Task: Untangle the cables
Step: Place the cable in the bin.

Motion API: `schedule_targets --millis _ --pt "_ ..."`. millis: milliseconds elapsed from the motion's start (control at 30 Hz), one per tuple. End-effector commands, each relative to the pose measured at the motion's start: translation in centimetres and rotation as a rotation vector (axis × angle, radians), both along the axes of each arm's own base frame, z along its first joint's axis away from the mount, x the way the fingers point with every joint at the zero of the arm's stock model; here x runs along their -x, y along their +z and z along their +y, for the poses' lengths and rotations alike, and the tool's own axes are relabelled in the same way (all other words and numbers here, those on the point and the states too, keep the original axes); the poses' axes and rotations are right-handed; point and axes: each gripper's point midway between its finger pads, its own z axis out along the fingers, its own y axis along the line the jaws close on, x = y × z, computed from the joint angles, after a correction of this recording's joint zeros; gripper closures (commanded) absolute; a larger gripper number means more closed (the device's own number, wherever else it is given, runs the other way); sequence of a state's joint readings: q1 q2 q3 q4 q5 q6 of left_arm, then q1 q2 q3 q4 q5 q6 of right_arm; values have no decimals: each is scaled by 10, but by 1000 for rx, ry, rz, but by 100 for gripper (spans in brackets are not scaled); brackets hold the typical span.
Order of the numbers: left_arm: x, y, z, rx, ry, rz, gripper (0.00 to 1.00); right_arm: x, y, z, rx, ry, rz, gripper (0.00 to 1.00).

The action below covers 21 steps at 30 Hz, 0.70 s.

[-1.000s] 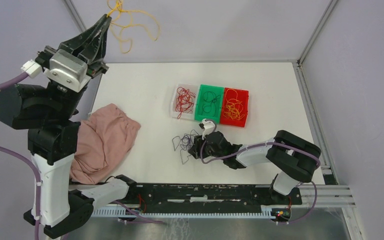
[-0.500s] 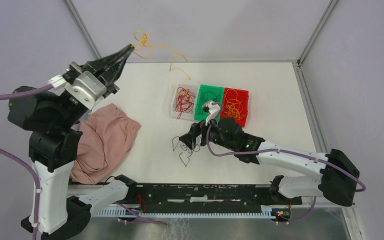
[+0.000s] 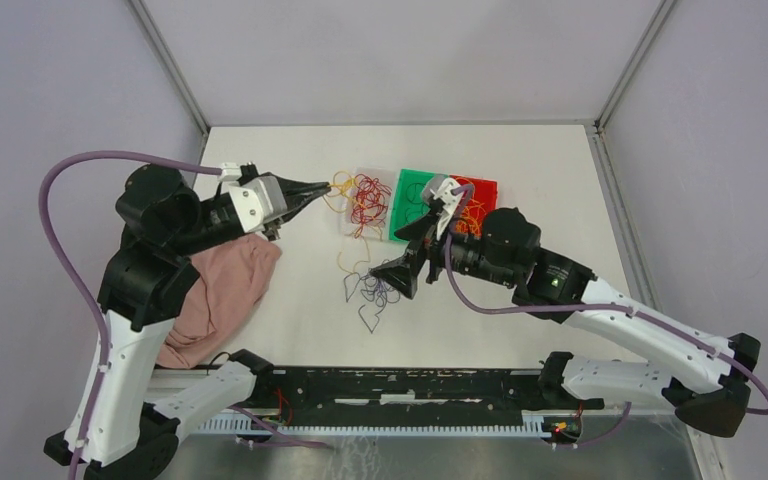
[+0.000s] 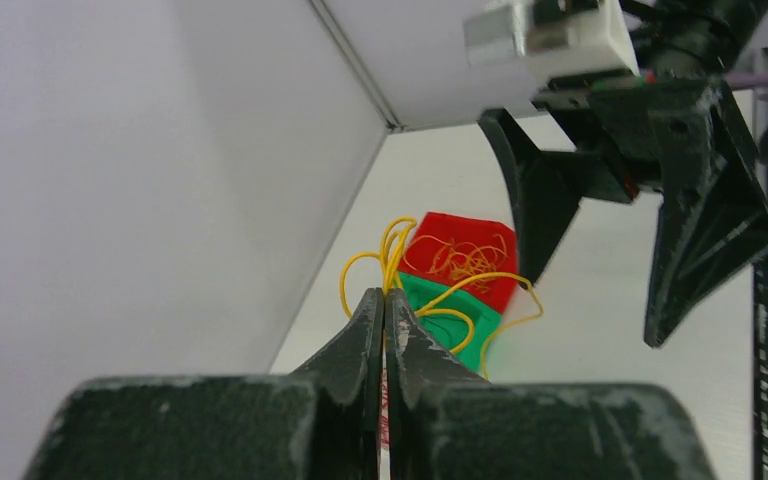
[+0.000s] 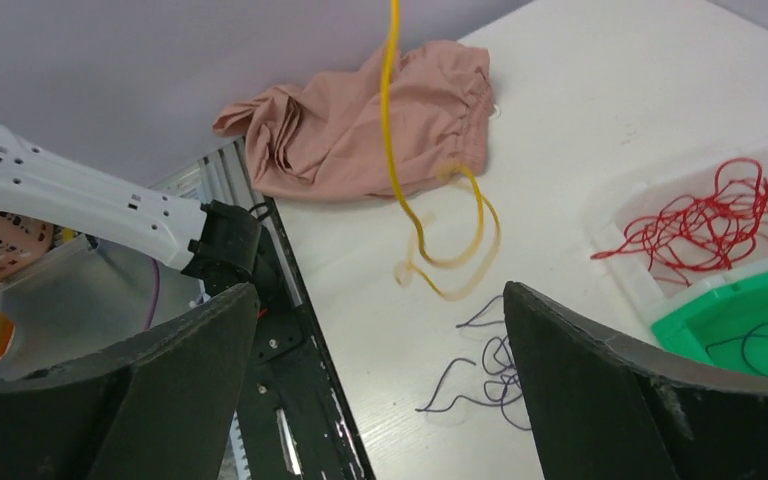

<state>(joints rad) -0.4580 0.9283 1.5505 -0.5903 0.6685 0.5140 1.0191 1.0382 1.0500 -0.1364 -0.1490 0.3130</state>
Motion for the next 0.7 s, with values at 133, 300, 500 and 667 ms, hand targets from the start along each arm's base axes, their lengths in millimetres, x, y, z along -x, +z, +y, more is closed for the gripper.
schedule_targets --millis 133,300,500,667 --pt "34 -40 -12 -35 -173 150 97 11 92 12 -161 100 -155 4" --pt "34 -45 -14 -9 -177 172 97 14 94 38 -164 196 -145 8" --pt "44 -53 -17 -15 -226 221 97 13 95 60 -199 250 -119 19" --pt "46 -59 -17 -21 -231 237 97 6 95 63 -211 225 -109 46"
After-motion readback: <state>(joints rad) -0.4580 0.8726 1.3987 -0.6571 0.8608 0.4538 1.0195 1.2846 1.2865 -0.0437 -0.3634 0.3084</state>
